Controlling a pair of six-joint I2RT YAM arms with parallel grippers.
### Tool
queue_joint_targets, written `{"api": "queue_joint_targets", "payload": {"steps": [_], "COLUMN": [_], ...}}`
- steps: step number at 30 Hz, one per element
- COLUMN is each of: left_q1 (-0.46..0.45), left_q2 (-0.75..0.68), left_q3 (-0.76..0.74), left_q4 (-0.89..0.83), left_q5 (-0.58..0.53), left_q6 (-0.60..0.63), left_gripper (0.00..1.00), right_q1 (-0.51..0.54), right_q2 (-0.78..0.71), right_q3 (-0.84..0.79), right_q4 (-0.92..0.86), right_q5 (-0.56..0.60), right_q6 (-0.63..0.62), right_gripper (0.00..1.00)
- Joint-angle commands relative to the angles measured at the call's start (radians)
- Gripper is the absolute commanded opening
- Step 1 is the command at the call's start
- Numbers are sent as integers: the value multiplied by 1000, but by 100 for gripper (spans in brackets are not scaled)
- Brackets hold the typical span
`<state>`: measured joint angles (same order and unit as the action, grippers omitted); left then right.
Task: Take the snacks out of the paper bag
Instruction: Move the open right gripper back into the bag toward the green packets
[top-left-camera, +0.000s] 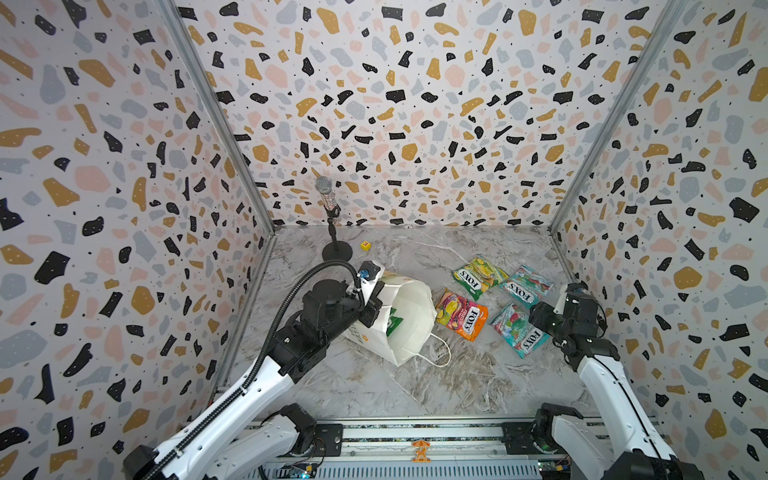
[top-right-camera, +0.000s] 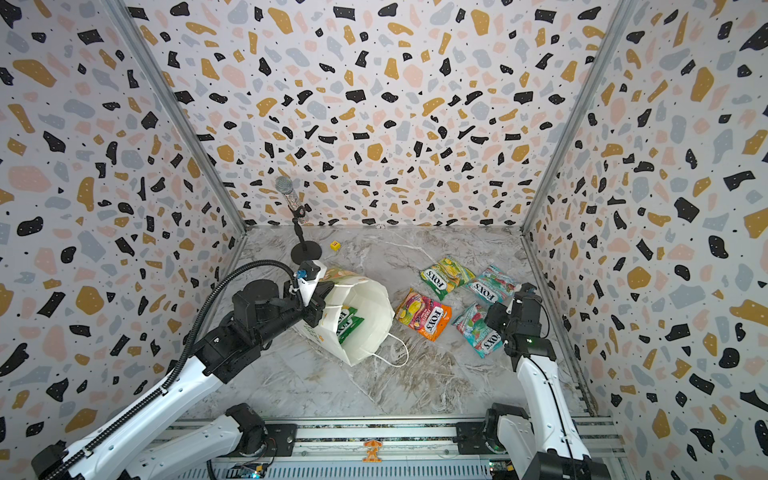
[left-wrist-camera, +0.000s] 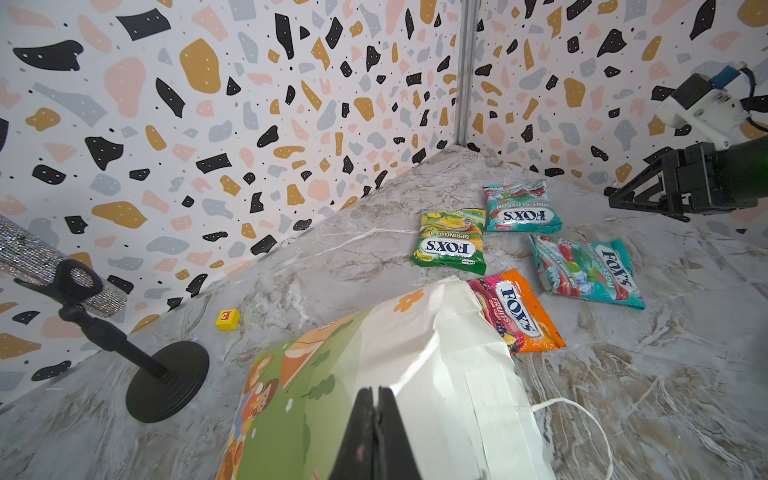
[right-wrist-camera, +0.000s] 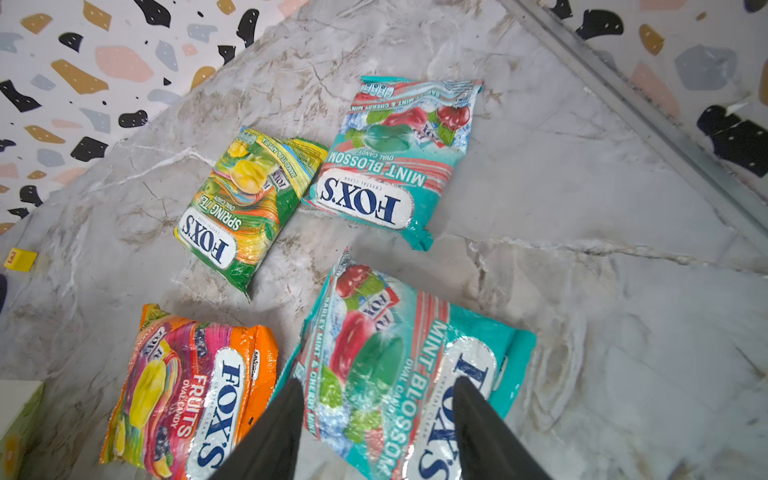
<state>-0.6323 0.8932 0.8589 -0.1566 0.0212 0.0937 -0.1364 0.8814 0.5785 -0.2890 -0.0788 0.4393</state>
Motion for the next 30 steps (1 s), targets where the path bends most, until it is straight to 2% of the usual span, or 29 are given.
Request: {"api": "queue_joint_targets", "payload": {"steps": [1,7,9,12,20,23,30], "left_q1": [0,0,0,0,0,0,0], "left_q2": [-21,-29,-32,-35,-52,-57,-60], "left_q3": [-11,-13,-14,-14,-24,-27,-32], "left_q4": [46,47,46,45,62,69,75], "left_q5": [2,-13,-20,-20,19,31,23], "left_q6": [11,14,16,21,26,26,21], "left_gripper": [0,0,0,0,0,0,0], "right_q1": [1,42,117,263,624,730,928], "right_q2": [-33,-23,-13,-1,103,175,319], "right_q3": [3,-41,-45,-40,20,54,122], "right_q4": [-6,128,174,240,356,386,442], "right_q5": [-15,-326,-402,-455,-460,-448,-331], "right_q6": [-4,-19,-20,-19,35,40,53], "right_gripper": [60,60,60,60,58,57,55]}}
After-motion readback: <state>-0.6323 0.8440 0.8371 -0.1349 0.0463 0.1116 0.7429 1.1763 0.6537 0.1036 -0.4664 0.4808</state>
